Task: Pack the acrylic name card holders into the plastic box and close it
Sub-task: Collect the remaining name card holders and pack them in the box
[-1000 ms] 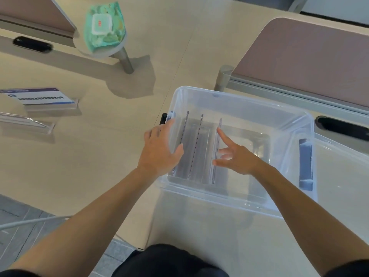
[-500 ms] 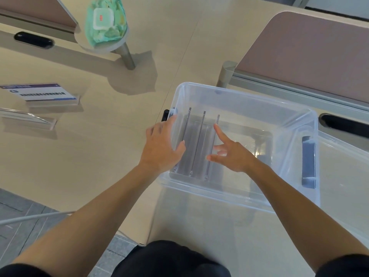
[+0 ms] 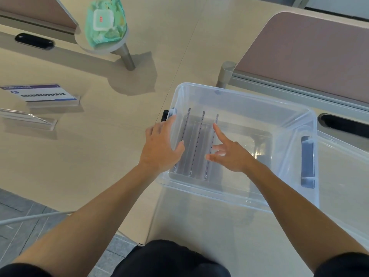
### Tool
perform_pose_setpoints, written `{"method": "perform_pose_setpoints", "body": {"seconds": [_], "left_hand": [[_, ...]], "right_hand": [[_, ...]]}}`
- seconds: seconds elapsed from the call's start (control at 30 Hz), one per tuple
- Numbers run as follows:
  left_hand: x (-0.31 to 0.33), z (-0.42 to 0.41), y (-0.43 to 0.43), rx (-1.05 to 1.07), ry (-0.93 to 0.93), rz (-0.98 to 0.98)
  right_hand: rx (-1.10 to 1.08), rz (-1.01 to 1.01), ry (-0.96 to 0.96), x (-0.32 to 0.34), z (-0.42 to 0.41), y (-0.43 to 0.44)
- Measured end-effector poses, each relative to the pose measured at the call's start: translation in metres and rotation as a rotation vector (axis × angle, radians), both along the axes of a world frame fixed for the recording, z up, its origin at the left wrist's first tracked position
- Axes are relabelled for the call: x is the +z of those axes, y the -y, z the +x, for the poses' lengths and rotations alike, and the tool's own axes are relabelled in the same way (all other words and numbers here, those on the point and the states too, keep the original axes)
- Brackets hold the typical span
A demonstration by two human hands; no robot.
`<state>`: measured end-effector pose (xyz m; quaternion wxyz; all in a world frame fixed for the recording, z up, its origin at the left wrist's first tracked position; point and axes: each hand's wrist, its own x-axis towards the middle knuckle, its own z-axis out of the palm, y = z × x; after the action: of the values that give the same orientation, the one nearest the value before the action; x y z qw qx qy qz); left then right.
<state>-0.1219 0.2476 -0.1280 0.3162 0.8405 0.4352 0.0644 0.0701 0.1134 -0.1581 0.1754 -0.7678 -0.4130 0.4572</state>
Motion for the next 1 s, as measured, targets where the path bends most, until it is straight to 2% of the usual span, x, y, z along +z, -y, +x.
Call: {"method": "perform_pose_setpoints", "body": {"seconds": [0.23, 0.37, 0.47, 0.7, 1.0], "left_hand": [[0.005, -0.002, 0.001, -0.045, -0.007, 0.008], [0.007, -0.009, 0.003, -0.152, -0.038, 0.19], [0.015, -0.01, 0.008, -0.219, 0.035, 0.299], [0.04, 0.005, 0.056, -0.602, 0.183, -0.07], [0.063, 0.044, 0.163, -0.976, 0.144, -0.075]], "right_hand": [[-0.077, -0.033, 0.003, 0.019, -0.003, 0.004], [-0.186, -0.016, 0.184, 0.051, -0.009, 0.024], [-0.273, 0.002, 0.342, 0.083, -0.022, 0.051], [-0.47, -0.076, 0.564, 0.149, -0.074, 0.14], [-0.654, -0.147, 0.76, 0.185, -0.119, 0.276]]}}
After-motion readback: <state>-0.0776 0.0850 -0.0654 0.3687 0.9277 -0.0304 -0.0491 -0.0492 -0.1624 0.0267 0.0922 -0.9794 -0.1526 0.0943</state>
